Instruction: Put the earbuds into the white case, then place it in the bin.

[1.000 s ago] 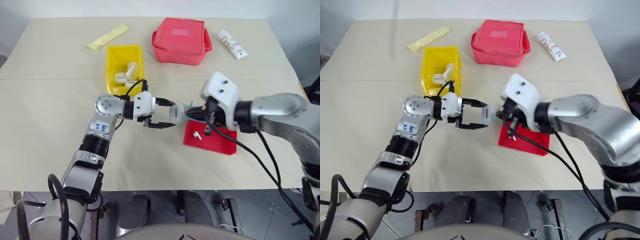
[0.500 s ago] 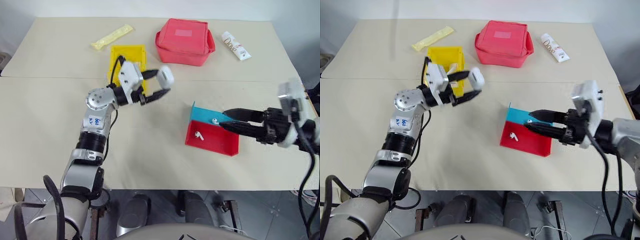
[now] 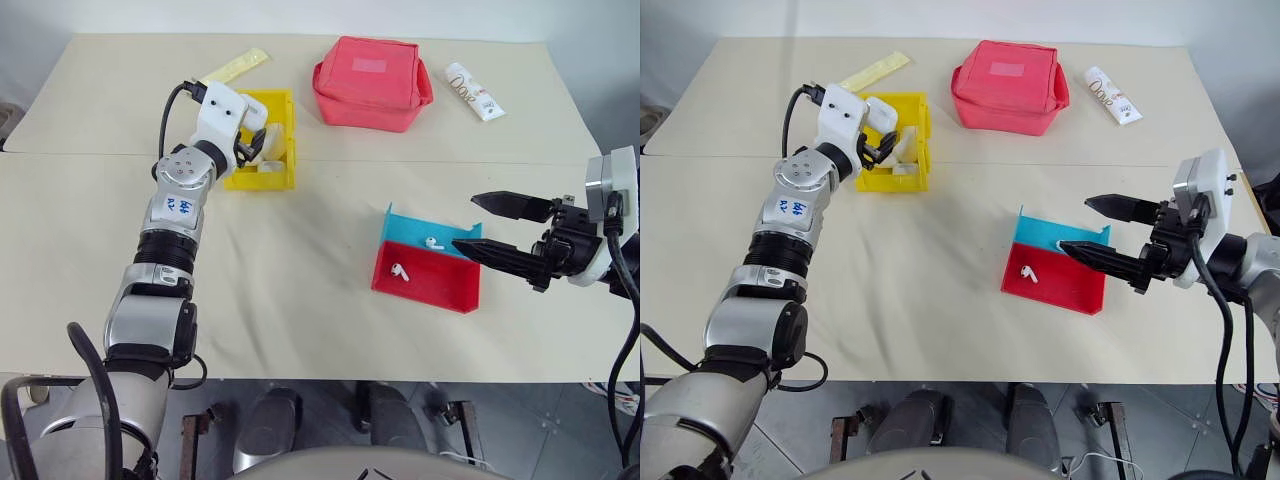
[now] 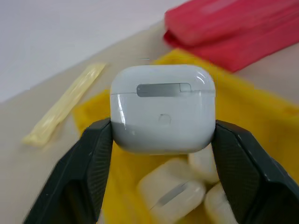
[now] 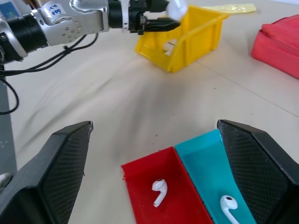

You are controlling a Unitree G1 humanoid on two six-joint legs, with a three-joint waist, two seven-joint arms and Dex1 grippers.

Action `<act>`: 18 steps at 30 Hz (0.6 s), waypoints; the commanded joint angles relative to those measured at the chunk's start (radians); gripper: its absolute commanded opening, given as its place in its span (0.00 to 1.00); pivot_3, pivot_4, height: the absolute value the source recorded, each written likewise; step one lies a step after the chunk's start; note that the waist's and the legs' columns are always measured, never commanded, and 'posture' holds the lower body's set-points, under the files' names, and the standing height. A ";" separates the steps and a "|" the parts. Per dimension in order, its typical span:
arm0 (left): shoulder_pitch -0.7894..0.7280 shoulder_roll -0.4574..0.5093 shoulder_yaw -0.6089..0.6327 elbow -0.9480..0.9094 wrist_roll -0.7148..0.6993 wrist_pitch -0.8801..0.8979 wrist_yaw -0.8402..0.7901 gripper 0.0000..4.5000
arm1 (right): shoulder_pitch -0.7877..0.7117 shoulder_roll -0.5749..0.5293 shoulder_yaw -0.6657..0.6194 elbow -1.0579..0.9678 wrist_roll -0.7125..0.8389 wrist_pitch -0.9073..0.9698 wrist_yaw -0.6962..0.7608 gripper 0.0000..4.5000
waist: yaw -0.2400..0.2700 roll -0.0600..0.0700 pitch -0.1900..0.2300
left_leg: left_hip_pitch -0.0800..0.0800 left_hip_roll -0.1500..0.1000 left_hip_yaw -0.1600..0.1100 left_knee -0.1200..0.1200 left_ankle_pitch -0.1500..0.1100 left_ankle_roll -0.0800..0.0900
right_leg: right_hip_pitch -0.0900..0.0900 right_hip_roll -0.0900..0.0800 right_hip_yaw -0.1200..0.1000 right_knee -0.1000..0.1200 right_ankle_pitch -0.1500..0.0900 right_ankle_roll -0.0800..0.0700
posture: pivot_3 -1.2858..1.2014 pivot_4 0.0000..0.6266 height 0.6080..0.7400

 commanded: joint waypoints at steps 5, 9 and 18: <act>0.208 -0.006 0.063 -0.386 -0.318 -0.191 -0.418 0.99 | -0.037 -0.031 0.022 0.026 -0.004 -0.025 0.035 1.00 | -0.006 0.000 0.000 | 0.000 0.001 0.000 0.000 0.000 -0.001 | 0.000 -0.001 0.000 0.000 0.000 0.000 | 0.52 0.24 1.00; 0.335 0.011 0.096 -0.566 -0.509 -0.164 -0.617 0.99 | -0.061 -0.053 0.050 0.066 -0.027 -0.035 0.077 1.00 | -0.010 0.000 0.000 | 0.001 0.003 0.000 0.000 0.000 -0.002 | 0.000 0.000 0.000 0.000 0.000 -0.001 | 0.52 0.24 1.00; 0.568 0.243 0.186 -0.726 -0.686 0.070 -0.840 0.99 | 0.022 -0.181 0.075 0.194 -0.120 -0.127 0.333 1.00 | -0.009 0.002 0.000 | 0.003 0.004 0.000 -0.001 -0.001 -0.001 | 0.002 0.001 0.000 0.000 -0.002 -0.004 | 0.52 0.24 1.00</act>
